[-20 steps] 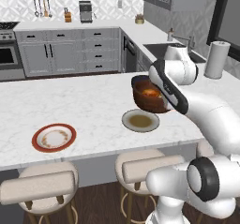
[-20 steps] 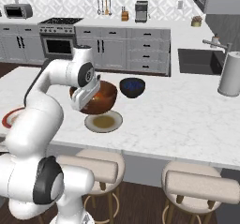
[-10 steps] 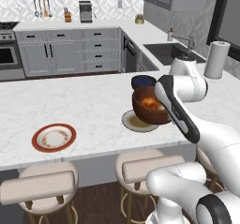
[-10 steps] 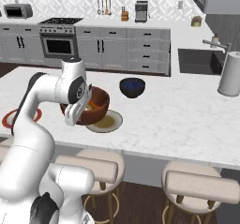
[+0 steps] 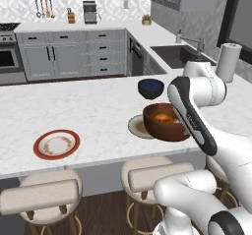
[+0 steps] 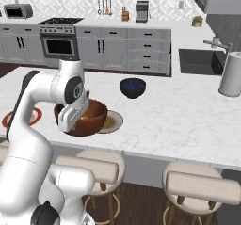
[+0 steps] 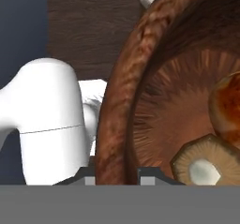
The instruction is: Pick the chicken drumstick and mushroom from their plates and place them in the bowl. Then put the bowl in the fridge.
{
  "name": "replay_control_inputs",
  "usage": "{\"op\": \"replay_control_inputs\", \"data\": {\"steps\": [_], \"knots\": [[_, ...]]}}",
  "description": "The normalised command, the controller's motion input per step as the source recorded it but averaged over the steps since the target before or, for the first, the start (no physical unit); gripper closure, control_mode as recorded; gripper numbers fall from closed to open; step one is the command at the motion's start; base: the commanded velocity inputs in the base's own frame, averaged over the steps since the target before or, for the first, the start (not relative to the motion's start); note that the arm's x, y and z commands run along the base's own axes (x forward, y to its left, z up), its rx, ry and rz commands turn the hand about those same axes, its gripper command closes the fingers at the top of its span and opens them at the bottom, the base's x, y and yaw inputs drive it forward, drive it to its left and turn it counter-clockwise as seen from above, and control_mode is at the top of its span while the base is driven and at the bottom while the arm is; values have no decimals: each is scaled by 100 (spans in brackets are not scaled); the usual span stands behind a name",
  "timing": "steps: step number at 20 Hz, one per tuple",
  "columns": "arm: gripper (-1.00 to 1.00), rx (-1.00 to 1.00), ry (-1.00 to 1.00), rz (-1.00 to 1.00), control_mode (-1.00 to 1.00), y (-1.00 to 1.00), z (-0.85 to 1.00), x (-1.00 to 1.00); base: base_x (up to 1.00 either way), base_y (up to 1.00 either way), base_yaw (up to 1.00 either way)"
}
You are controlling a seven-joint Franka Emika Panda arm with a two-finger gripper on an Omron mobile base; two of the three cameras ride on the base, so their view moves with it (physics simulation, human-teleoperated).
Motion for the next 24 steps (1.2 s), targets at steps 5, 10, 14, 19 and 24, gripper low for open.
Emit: {"op": "replay_control_inputs", "data": {"steps": [5,10,14,19,24], "knots": [[100,-8,0,0,-100,-11,15,-41,0,0,0],[100,-8,-1,0,-100,-5,25,-35,0,0,0],[100,2,-1,0,-100,-4,14,-29,0,0,0],[100,2,-2,0,-100,0,27,-21,0,0,0],[100,0,0,0,-100,-2,15,-16,0,0,0]]}}
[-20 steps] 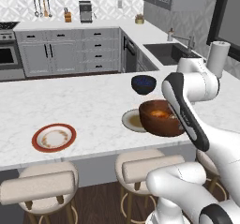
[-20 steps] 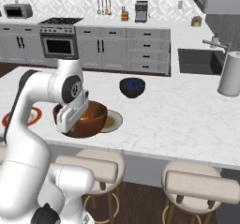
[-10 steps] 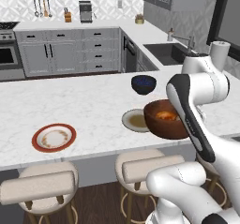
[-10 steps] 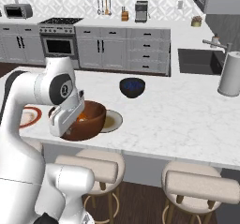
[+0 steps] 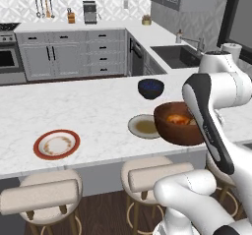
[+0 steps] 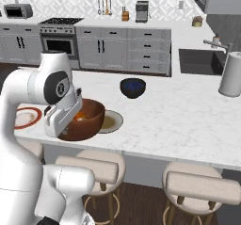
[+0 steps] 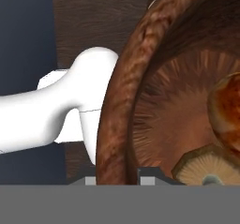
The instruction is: Pick the chicken drumstick and mushroom from their plates and place them in the bowl. Then put the bowl in the fridge.
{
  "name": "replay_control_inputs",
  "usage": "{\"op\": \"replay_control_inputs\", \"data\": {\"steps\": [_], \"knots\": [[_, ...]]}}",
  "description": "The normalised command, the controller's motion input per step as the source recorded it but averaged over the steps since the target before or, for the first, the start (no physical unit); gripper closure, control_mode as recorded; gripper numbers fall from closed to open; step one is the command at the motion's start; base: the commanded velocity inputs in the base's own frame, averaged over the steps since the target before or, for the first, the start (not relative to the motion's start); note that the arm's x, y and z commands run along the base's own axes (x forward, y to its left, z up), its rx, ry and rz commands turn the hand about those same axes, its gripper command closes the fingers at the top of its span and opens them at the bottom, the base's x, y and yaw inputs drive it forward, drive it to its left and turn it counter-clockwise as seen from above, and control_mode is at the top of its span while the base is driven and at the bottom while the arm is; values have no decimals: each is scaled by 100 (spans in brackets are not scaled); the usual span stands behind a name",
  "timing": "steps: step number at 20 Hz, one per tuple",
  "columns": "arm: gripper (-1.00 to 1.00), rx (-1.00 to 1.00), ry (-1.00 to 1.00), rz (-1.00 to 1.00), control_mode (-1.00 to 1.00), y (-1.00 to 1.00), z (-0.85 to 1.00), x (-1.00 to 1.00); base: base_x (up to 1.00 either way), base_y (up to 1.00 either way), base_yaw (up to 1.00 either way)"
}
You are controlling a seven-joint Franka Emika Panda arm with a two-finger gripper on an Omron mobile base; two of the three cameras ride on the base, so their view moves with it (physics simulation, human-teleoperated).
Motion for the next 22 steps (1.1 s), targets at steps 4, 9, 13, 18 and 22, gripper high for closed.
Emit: {"op": "replay_control_inputs", "data": {"steps": [4,9,13,18,22], "knots": [[100,0,0,0,100,0,2,-5,-4,0,0],[100,0,0,0,100,0,0,0,-77,0,0],[100,0,0,0,100,0,0,0,-96,31,3],[100,0,0,0,100,0,0,0,-37,67,38],[100,0,0,0,100,0,0,0,-2,64,71]]}}
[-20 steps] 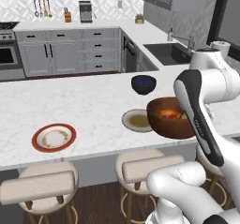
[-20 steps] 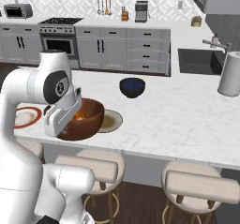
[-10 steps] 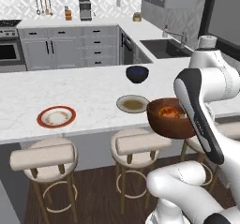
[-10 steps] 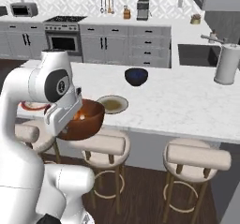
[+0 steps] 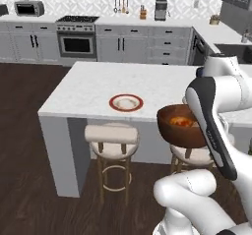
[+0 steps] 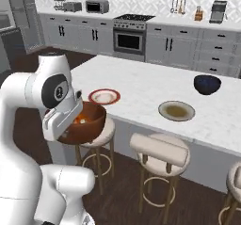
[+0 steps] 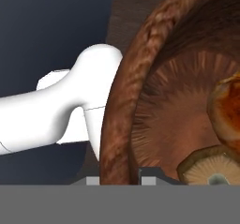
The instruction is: Pick the chicken drumstick and mushroom from their plates and place them in the bowl. Then put the bowl in the fridge.
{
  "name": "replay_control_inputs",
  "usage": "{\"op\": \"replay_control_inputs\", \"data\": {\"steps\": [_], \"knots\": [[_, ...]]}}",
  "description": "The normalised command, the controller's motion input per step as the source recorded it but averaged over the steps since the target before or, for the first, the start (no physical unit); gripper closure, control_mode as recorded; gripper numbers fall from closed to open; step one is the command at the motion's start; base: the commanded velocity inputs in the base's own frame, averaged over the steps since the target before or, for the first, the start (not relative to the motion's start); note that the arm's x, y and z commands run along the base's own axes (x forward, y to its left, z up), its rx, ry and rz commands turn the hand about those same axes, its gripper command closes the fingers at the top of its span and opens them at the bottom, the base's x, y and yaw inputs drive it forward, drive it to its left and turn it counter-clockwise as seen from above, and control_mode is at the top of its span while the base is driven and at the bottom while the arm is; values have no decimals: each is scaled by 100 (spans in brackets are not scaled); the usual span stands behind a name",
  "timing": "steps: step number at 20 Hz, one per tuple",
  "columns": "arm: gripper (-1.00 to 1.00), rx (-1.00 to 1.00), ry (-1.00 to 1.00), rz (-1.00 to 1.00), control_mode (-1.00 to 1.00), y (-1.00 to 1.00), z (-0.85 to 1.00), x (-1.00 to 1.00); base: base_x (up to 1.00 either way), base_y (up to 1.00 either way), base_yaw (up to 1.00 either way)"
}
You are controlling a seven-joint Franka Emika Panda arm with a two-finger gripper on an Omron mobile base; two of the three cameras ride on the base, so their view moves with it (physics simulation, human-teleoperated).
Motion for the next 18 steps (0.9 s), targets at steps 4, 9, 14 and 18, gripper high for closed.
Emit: {"op": "replay_control_inputs", "data": {"steps": [4,9,14,18], "knots": [[100,0,0,0,100,0,0,0,0,68,74],[100,0,0,0,100,0,0,0,23,95,34],[100,0,0,0,100,0,0,0,81,100,0],[100,0,0,0,100,0,0,0,92,100,0]]}}
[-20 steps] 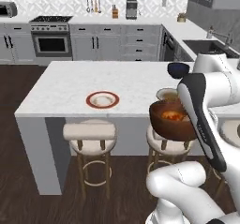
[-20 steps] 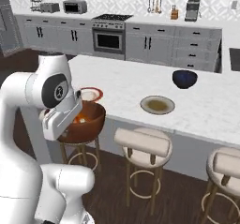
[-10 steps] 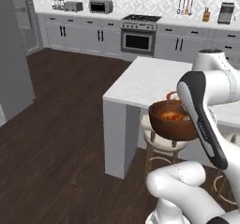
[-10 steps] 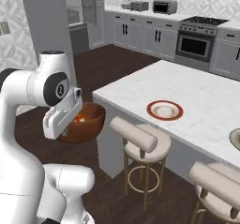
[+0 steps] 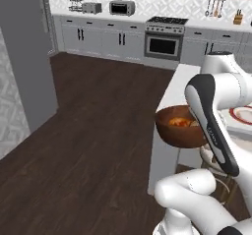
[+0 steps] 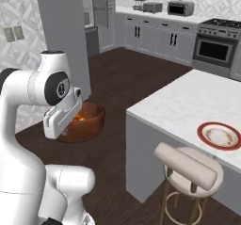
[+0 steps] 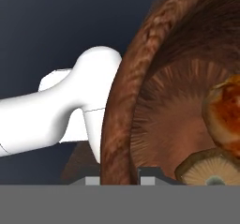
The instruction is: Pick the chicken drumstick and mushroom from their plates and place them in the bowl. Then put the bowl in the fridge.
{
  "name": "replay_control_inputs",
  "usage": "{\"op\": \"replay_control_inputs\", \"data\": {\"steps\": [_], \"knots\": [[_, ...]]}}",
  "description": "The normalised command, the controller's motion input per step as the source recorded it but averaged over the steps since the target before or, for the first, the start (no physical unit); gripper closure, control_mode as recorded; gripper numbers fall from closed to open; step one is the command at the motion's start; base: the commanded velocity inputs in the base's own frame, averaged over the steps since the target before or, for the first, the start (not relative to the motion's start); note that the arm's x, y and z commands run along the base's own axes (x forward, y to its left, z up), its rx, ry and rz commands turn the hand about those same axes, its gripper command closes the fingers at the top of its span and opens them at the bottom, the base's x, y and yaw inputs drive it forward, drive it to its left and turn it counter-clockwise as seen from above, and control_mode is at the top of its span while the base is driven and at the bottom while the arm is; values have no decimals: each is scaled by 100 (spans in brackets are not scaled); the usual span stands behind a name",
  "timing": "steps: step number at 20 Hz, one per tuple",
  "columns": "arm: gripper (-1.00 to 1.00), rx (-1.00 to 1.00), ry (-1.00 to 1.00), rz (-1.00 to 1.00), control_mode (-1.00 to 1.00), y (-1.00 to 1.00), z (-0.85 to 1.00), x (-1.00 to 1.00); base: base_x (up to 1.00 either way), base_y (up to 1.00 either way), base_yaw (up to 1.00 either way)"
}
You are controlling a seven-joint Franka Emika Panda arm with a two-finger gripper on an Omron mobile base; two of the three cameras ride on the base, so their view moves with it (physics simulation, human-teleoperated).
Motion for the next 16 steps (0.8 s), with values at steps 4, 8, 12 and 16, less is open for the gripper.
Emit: {"op": "replay_control_inputs", "data": {"steps": [4,8,12,16], "knots": [[100,0,0,0,100,0,0,0,100,100,-2],[100,0,0,0,100,0,0,0,100,100,-7],[100,0,0,0,100,0,0,0,100,100,-22],[100,0,0,0,100,0,0,0,99,92,-45]]}}
